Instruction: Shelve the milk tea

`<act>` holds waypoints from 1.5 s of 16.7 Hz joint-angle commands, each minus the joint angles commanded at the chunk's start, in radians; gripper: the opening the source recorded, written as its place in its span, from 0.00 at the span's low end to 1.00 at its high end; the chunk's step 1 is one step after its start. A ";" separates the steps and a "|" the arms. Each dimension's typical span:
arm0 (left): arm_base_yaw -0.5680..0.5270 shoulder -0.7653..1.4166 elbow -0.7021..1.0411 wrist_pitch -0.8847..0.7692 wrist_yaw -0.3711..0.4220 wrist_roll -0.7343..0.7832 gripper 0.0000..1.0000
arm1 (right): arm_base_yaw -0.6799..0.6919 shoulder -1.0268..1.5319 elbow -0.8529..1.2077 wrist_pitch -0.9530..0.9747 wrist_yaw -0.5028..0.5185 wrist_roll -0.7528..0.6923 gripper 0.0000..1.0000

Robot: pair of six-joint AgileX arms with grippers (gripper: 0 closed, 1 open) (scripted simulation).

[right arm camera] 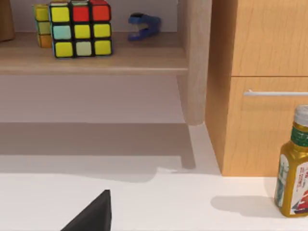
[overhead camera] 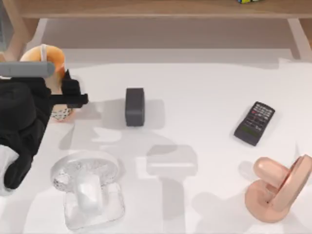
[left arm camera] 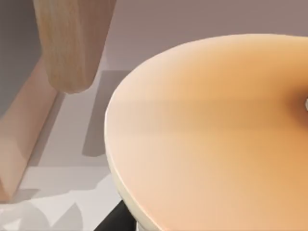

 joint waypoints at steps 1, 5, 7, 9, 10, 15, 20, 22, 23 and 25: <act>0.000 -0.004 0.001 -0.005 0.000 0.000 0.00 | 0.000 0.000 0.000 0.000 0.000 0.000 1.00; 0.000 0.000 -0.002 -0.003 0.000 0.001 0.00 | 0.000 0.000 0.000 0.000 0.000 0.000 1.00; -0.001 -0.023 0.025 0.002 -0.001 0.000 0.00 | 0.000 0.000 0.000 0.000 0.000 0.000 1.00; -0.005 -0.051 0.074 -0.019 -0.003 -0.001 0.00 | 0.000 0.000 0.000 0.000 0.000 0.000 1.00; -0.008 -0.064 0.105 -0.039 -0.004 -0.002 0.00 | 0.000 0.000 0.000 0.000 0.000 0.000 1.00; -0.029 -0.111 0.309 -0.216 -0.011 -0.010 0.00 | 0.000 0.000 0.000 0.000 0.000 0.000 1.00; -0.051 -0.105 0.553 -0.479 -0.023 -0.017 0.00 | 0.000 0.000 0.000 0.000 0.000 0.000 1.00; -0.056 -0.087 0.650 -0.593 -0.029 -0.019 0.00 | 0.000 0.000 0.000 0.000 0.000 0.000 1.00; -0.057 -0.076 0.696 -0.649 -0.032 -0.020 0.00 | 0.000 0.000 0.000 0.000 0.000 0.000 1.00; -0.059 -0.052 0.786 -0.758 -0.038 -0.020 0.00 | 0.000 0.000 0.000 0.000 0.000 0.000 1.00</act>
